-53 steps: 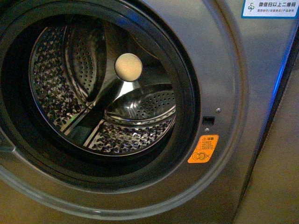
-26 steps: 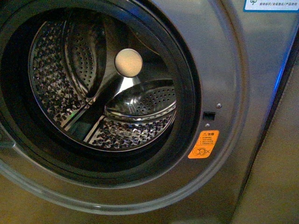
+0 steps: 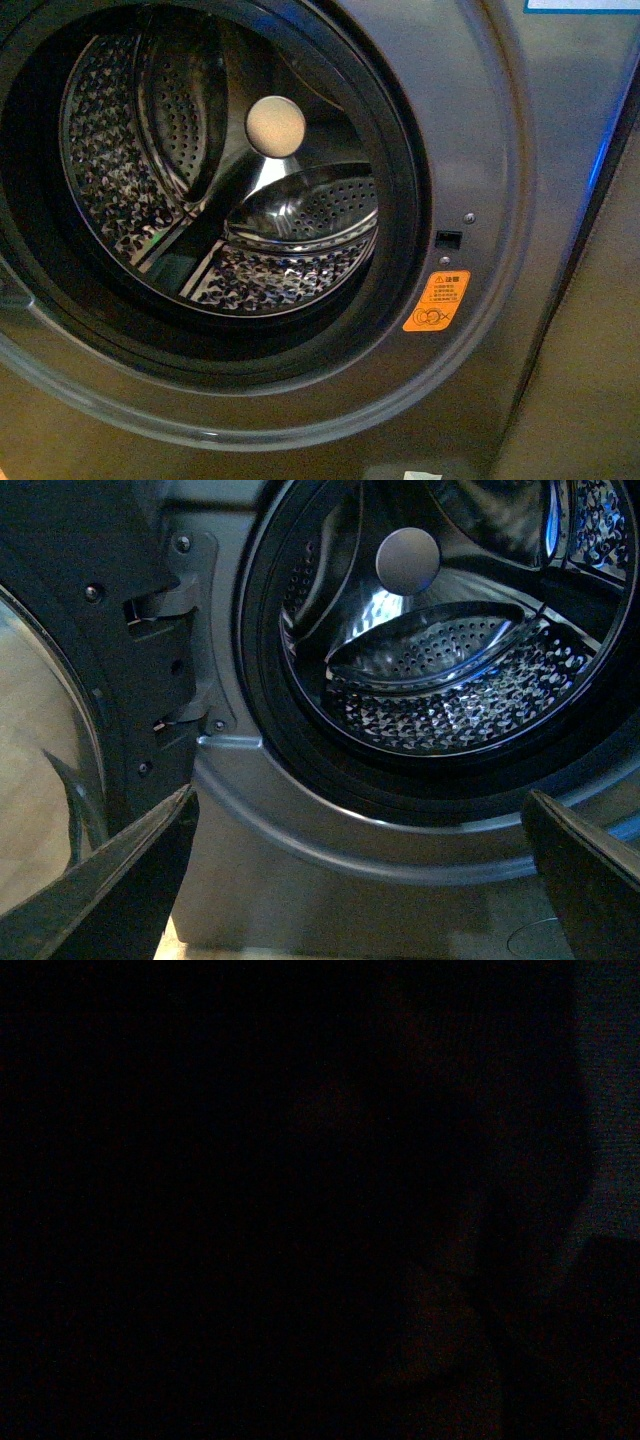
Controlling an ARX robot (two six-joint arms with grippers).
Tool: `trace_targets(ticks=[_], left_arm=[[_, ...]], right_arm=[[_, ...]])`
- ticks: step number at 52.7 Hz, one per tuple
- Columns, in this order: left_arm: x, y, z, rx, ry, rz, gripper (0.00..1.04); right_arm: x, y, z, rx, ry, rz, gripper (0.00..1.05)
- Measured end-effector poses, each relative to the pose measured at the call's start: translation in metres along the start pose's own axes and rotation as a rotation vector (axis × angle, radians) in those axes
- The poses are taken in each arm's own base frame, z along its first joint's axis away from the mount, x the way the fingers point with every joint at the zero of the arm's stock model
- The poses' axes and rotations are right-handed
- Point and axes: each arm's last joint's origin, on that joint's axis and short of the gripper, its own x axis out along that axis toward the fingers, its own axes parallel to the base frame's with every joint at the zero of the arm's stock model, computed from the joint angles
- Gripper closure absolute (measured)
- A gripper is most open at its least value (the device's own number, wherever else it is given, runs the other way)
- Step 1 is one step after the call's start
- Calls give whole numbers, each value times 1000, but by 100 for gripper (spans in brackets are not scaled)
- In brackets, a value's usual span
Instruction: Put clothes into washing machine
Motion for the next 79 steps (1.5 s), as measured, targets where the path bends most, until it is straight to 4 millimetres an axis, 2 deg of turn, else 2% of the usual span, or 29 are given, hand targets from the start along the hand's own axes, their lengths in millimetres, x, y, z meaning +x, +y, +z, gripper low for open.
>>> trace_targets(ticks=[7, 12, 16, 20, 29, 31, 39, 41, 49, 52, 60, 65, 68, 79], left_arm=[[0, 0, 0, 0, 0, 0, 7], [0, 0, 0, 0, 0, 0, 7], [0, 0, 0, 0, 0, 0, 7], [0, 0, 0, 0, 0, 0, 7], [0, 0, 0, 0, 0, 0, 7], [0, 0, 0, 0, 0, 0, 7], [0, 0, 0, 0, 0, 0, 7], [0, 0, 0, 0, 0, 0, 7], [0, 0, 0, 0, 0, 0, 7], [0, 0, 0, 0, 0, 0, 7], [0, 0, 0, 0, 0, 0, 7], [0, 0, 0, 0, 0, 0, 7], [0, 0, 0, 0, 0, 0, 7], [0, 0, 0, 0, 0, 0, 7]], right_arm=[[-10, -1, 1, 1, -33, 2, 61], [-26, -2, 7, -16, -82, 1, 76], [-42, -3, 15, -18, -119, 18, 87], [-71, -3, 27, -43, -188, 55, 102], [-135, 4, 50, -90, -313, 142, 102], [-155, 7, 57, -101, -351, 167, 102], [-214, 11, 78, -133, -467, 227, 102], [-239, 12, 88, -145, -520, 252, 102], [-305, 22, 109, -202, -668, 312, 102], [-333, 30, 117, -237, -728, 341, 102], [-386, 52, 132, -316, -846, 392, 102], [-438, 81, 150, -403, -968, 434, 102], [-455, 92, 157, -422, -1006, 451, 102], [-562, 176, 193, -520, -1219, 581, 102]])
